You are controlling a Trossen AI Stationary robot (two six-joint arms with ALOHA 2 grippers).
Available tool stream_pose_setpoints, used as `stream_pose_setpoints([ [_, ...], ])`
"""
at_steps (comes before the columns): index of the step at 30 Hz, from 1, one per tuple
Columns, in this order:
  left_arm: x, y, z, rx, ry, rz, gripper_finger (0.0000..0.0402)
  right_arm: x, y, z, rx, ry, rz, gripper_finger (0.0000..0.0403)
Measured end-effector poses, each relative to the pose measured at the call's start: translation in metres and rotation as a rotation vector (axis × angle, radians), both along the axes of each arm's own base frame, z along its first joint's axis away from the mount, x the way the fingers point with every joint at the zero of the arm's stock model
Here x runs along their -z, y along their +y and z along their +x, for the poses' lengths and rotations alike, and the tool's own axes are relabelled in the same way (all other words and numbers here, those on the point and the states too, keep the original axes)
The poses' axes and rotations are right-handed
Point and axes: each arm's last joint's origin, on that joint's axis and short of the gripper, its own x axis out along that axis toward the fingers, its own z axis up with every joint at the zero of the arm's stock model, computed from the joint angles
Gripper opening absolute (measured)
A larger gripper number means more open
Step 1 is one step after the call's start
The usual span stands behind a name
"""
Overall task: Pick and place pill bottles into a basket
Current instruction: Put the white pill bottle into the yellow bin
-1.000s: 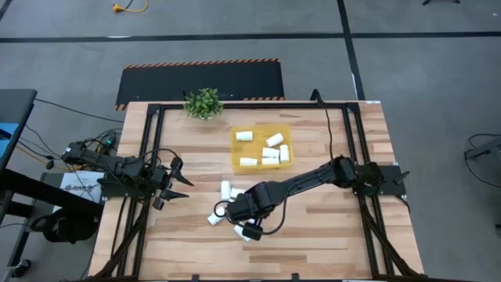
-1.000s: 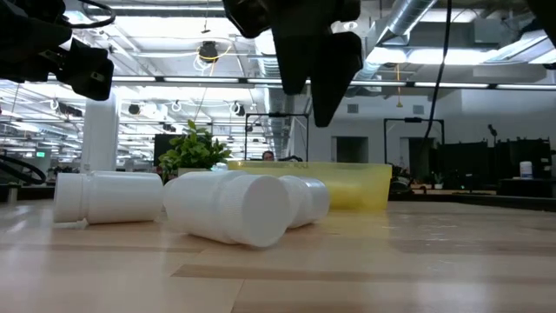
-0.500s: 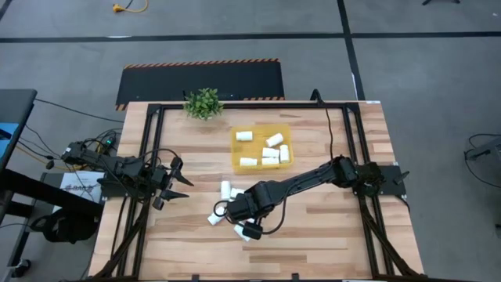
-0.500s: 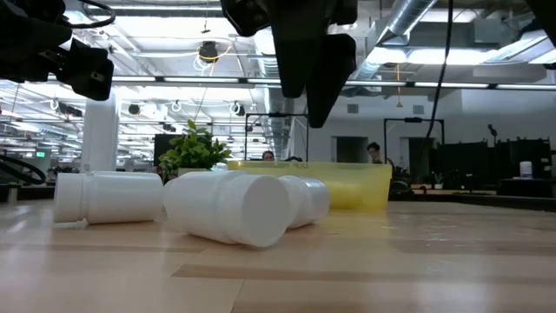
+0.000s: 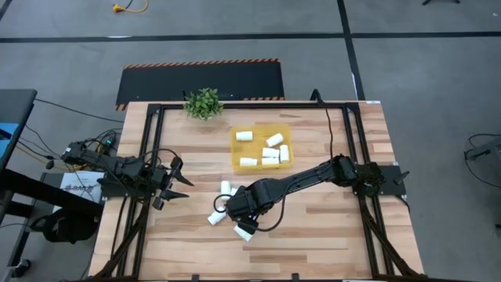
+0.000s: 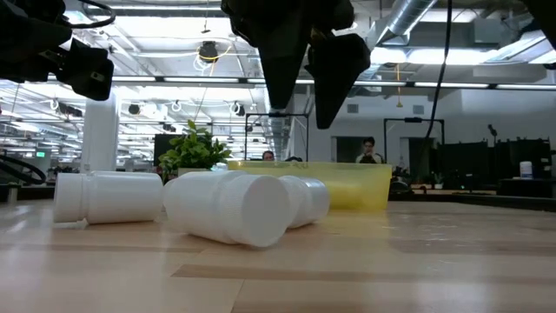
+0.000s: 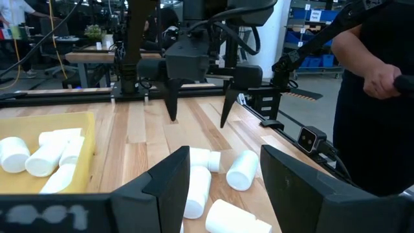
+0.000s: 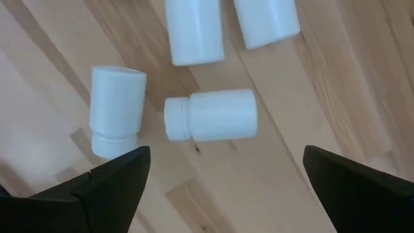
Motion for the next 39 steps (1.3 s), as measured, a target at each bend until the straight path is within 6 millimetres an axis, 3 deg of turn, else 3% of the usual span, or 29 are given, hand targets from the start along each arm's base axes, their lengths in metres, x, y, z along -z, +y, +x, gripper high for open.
stream_pose_setpoints([
  [21, 0.0, 0.0, 0.0, 0.0, 0.0, 0.0, 0.0177, 0.0, -0.001, 0.005, -0.001, -0.049, 0.018, 0.04],
  [30, 0.0, 0.0, 0.0, 0.0, 0.0, 0.0, 0.0177, 0.028, 0.0, 0.004, -0.039, -0.006, 0.06, 0.04],
  [39, 0.0, 0.0, 0.0, 0.0, 0.0, 0.0, 0.0177, 0.039, 0.002, 0.004, -0.07, -0.007, 0.084, 0.04],
])
